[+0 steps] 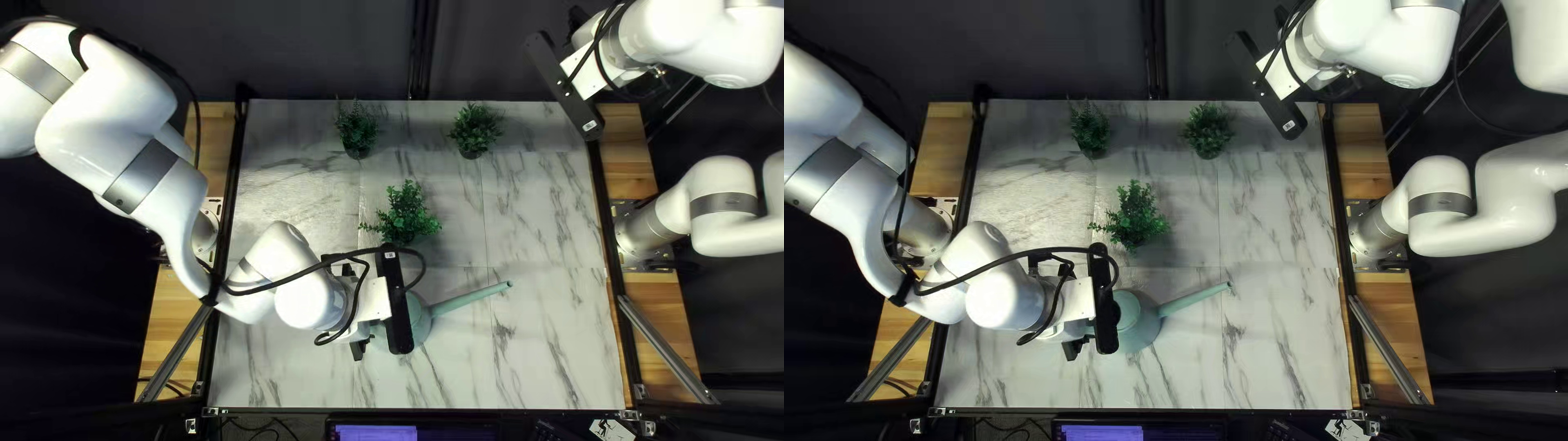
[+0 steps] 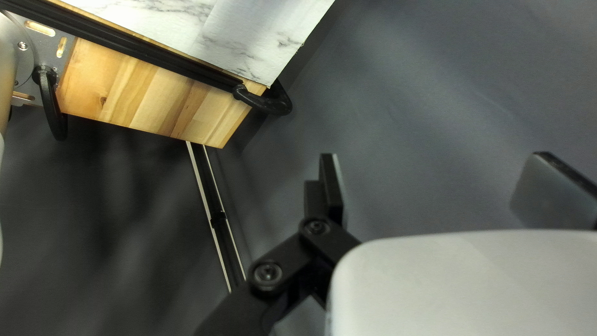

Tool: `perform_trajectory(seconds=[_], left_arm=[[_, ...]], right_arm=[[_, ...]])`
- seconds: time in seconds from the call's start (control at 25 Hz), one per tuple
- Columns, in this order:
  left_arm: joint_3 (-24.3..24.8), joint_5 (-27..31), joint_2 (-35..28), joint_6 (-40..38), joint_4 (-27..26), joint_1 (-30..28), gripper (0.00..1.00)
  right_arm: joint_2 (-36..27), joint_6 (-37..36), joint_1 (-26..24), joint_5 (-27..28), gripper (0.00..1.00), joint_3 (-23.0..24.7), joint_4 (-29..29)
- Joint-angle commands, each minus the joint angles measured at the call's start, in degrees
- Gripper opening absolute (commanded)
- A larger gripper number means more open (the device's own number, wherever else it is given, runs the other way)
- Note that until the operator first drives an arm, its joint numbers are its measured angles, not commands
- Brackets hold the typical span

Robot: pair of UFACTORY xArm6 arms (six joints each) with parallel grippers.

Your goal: Lift water spout off of table. Pick up water spout to simulate watering fake plants

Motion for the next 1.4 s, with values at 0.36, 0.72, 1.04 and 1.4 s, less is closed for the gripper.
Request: perform_trajectory(seconds=[0.36,0.72,1.04,1.4], left_arm=[[0.0,0.0,0.0,0.0,0.0,0.0,0.06],[0.0,0.0,0.0,0.0,0.0,0.0,0.00],[4.2,8.6,-11.3,2.5,0.4,-1.6,0.00],[7.0,14.6,-19.5,3.7,1.9,-2.3,0.00]], right_arm=[[0.0,0.0,0.0,0.0,1.00,0.0,0.0],[0.0,0.0,0.0,0.0,1.00,0.0,0.0],[0.0,0.0,0.0,0.0,1.00,0.0,0.0],[0.0,0.0,0.0,0.0,1.00,0.0,0.0]])
